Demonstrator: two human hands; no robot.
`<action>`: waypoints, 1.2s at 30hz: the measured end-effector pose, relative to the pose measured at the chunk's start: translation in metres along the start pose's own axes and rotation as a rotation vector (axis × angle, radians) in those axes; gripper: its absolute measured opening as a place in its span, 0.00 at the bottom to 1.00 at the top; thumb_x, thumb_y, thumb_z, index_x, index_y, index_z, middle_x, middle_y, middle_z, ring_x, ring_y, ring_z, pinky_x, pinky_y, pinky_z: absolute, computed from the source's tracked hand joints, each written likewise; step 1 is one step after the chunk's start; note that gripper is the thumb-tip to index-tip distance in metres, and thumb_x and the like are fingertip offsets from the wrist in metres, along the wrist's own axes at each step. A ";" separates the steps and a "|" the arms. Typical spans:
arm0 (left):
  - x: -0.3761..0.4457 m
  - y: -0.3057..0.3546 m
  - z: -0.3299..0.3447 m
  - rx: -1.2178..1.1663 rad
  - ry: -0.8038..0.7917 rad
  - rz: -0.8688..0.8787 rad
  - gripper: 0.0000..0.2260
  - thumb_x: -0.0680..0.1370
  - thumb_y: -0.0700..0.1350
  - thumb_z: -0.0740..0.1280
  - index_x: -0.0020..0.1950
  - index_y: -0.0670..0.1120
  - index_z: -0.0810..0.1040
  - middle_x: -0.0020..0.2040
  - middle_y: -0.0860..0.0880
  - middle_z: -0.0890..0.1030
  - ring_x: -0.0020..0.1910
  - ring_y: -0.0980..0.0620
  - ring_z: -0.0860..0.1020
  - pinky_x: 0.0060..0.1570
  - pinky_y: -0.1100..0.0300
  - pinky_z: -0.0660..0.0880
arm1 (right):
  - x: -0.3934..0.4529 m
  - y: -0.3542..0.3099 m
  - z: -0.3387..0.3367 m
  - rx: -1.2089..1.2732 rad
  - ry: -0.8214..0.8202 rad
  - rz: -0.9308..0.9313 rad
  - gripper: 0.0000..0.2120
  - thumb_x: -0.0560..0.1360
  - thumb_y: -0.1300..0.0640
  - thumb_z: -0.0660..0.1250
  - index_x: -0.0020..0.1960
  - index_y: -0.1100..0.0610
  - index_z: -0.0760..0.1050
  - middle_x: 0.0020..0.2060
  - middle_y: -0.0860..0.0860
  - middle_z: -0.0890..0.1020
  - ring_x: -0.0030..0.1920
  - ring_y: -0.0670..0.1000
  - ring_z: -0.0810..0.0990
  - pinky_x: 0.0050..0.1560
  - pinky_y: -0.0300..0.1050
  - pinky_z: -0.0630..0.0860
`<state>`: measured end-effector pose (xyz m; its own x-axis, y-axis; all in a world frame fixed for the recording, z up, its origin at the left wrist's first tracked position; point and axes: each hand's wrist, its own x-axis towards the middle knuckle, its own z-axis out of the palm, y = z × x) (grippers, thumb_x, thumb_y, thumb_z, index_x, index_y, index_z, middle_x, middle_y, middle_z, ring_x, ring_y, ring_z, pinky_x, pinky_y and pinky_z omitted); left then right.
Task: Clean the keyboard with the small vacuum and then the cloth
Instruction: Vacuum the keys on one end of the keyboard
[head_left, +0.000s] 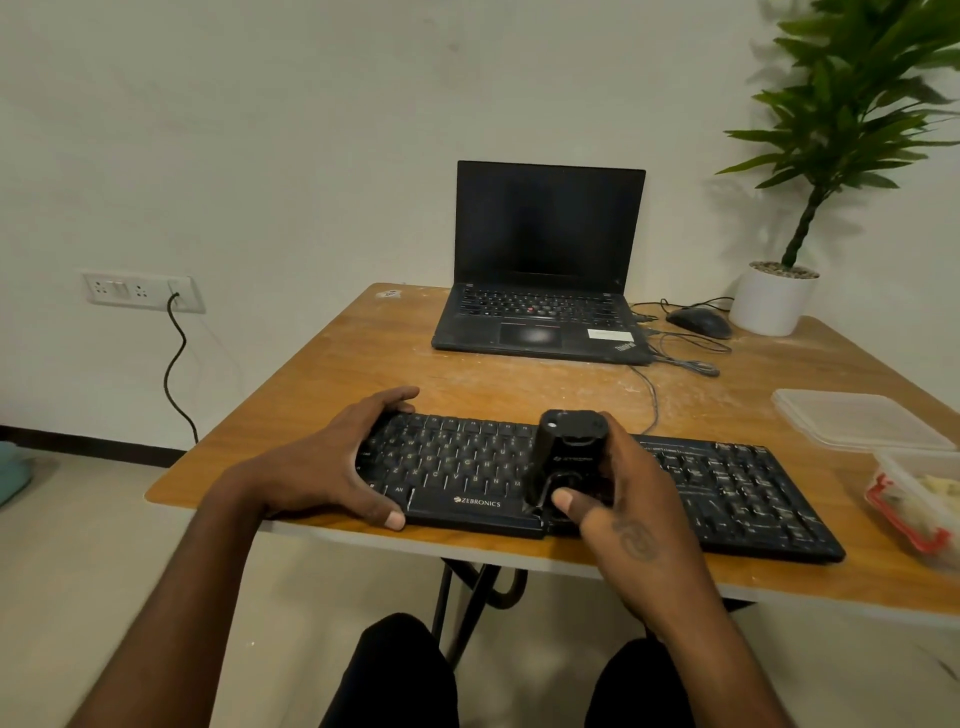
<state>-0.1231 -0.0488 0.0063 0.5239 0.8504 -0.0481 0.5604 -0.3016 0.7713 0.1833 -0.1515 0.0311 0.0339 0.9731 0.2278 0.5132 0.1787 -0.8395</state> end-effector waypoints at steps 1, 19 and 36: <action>0.000 0.000 0.000 -0.003 0.002 -0.001 0.57 0.59 0.60 0.85 0.78 0.75 0.52 0.76 0.63 0.62 0.72 0.61 0.68 0.68 0.60 0.73 | -0.002 0.003 -0.004 0.014 0.013 -0.005 0.25 0.73 0.66 0.72 0.62 0.43 0.73 0.50 0.35 0.82 0.53 0.35 0.79 0.49 0.39 0.75; 0.000 0.001 0.000 -0.014 -0.004 -0.006 0.57 0.59 0.59 0.85 0.78 0.75 0.53 0.76 0.64 0.63 0.73 0.62 0.67 0.67 0.61 0.72 | -0.008 0.003 0.007 -0.047 0.031 -0.046 0.28 0.74 0.64 0.72 0.69 0.45 0.70 0.59 0.41 0.82 0.63 0.44 0.78 0.60 0.43 0.78; 0.001 0.000 0.000 0.018 -0.008 -0.004 0.56 0.62 0.55 0.84 0.80 0.72 0.51 0.77 0.63 0.62 0.71 0.64 0.68 0.61 0.68 0.73 | -0.006 -0.007 0.019 -0.040 -0.003 -0.085 0.25 0.75 0.65 0.71 0.65 0.44 0.70 0.46 0.36 0.80 0.48 0.32 0.77 0.39 0.28 0.71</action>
<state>-0.1229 -0.0481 0.0059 0.5264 0.8484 -0.0561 0.5740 -0.3059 0.7596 0.1633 -0.1558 0.0261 -0.0134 0.9551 0.2960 0.5483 0.2546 -0.7966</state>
